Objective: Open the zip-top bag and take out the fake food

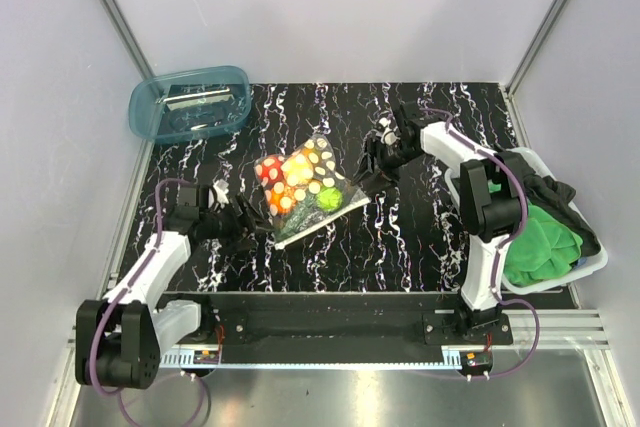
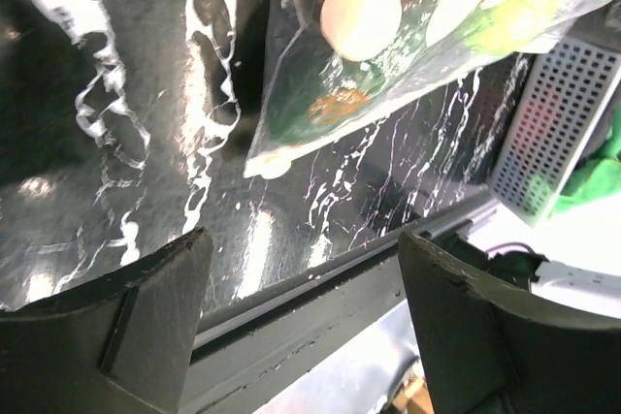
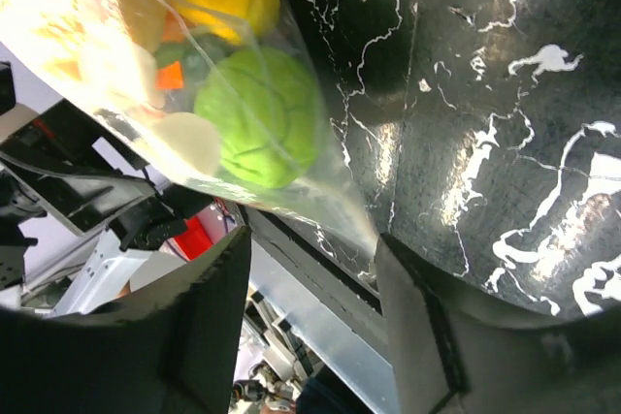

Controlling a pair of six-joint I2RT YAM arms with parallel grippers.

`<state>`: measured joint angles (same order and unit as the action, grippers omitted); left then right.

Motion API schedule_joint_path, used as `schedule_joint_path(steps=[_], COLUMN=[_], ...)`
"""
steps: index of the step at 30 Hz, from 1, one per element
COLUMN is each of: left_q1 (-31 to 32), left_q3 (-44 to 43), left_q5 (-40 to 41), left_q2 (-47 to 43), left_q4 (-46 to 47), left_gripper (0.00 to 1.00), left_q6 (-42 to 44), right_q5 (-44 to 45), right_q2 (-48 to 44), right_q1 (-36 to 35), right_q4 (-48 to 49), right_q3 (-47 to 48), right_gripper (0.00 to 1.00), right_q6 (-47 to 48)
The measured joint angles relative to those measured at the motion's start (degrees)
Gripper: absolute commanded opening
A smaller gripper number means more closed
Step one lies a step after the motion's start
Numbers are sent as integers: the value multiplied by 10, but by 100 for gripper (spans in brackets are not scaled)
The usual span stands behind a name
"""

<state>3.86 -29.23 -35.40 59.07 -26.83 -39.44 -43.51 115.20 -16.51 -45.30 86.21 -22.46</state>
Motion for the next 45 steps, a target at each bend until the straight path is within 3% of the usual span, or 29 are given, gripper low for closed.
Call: schedule_joint_path(steps=[3,9,14,23,26,30,34,40,42,45], left_q1=[10,39,52,68,70,71,75,78,79,81], left_q3=[20,85,90,66,55,57,69,89,96,101], left_q5=[-12,-17,4,33,10,-13,-31,-52,-63,-69], left_q2=[18,24,60,138,183,217,224,208,184,135], left_q4=[36,117,161,264,316,362,385,371,365,355], left_gripper=[77,73,59,68,60,36,21,11,0,0], left_q6=[-5,-27,-11,34,36,29,20,-14,-40,-78], right_q5=[12,20,2,-18,-22,-25,-25,-18,-12,5], right_q2=[-11,-105,-208,-325,-367,-403,-419,-418,-413,-385], right_q1=[0,0,0,0,-1,-1,-17,-112,-138,-169], right_q4=[-6,0,56,129,143,157,165,234,280,382], right_q3=[-8,-110,-214,-345,-364,-382,-398,-418,-435,-471], right_gripper=[71,76,77,80,81,82,83,83,81,76], right_q6=[2,-3,-33,-92,-105,-115,-121,-159,-189,-254])
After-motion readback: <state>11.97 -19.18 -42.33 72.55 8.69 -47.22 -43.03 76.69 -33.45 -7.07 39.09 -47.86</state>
